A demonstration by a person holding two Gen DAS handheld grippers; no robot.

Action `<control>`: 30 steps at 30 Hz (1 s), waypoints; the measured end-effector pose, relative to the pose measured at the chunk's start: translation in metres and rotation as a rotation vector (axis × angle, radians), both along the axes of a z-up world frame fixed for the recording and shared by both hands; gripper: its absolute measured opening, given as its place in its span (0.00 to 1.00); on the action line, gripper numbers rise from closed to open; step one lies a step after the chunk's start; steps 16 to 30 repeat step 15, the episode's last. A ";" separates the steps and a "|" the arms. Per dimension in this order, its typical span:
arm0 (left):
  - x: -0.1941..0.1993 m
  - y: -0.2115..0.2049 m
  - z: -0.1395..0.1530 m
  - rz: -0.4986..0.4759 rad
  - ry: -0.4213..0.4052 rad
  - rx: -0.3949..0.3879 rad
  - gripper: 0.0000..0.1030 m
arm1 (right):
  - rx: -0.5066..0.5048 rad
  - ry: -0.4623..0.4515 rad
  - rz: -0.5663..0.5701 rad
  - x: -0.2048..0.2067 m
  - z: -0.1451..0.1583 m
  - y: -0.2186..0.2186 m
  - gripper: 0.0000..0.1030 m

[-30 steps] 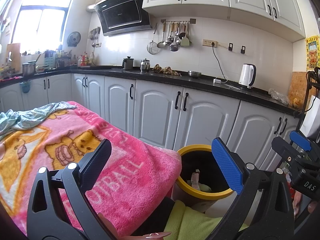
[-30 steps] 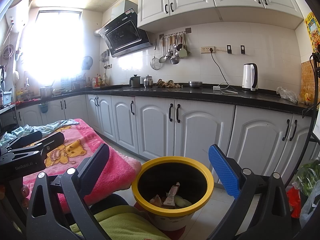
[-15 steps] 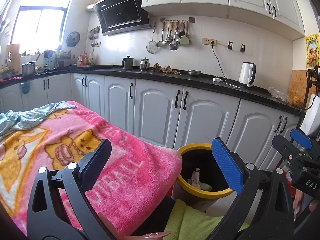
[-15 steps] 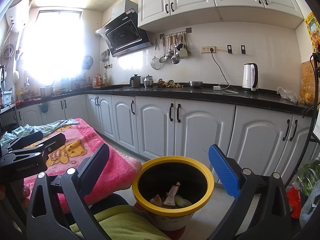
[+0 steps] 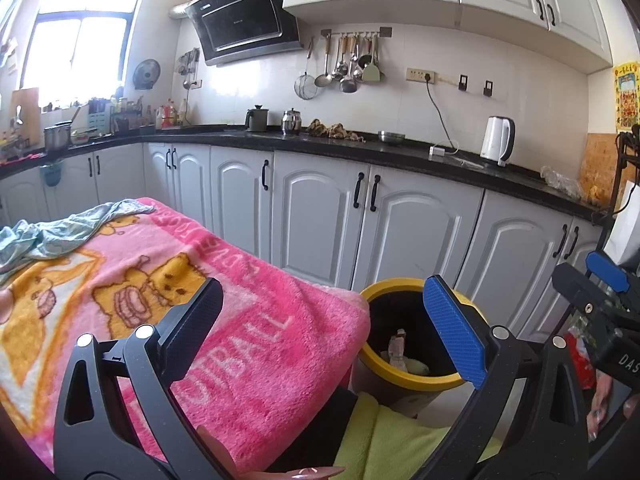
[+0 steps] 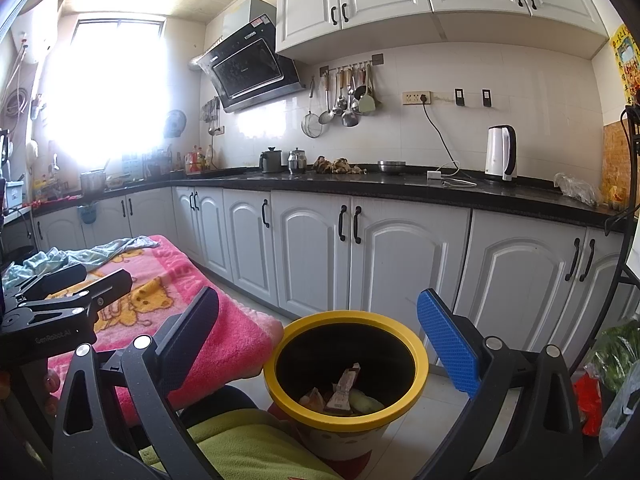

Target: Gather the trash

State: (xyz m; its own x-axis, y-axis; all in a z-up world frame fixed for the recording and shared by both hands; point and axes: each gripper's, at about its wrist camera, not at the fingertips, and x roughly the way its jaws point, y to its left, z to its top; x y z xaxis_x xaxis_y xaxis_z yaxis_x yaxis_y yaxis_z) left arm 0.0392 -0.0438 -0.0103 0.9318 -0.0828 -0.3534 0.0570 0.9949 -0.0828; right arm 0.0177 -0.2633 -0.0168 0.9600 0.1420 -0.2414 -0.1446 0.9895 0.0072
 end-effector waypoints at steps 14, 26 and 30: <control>-0.020 0.211 -0.006 0.428 0.202 -0.248 0.89 | -0.080 0.089 0.398 0.051 0.018 0.128 0.94; -0.032 0.246 -0.007 0.521 0.207 -0.258 0.89 | -0.095 0.127 0.505 0.057 0.018 0.168 0.94; -0.032 0.246 -0.007 0.521 0.207 -0.258 0.89 | -0.095 0.127 0.505 0.057 0.018 0.168 0.94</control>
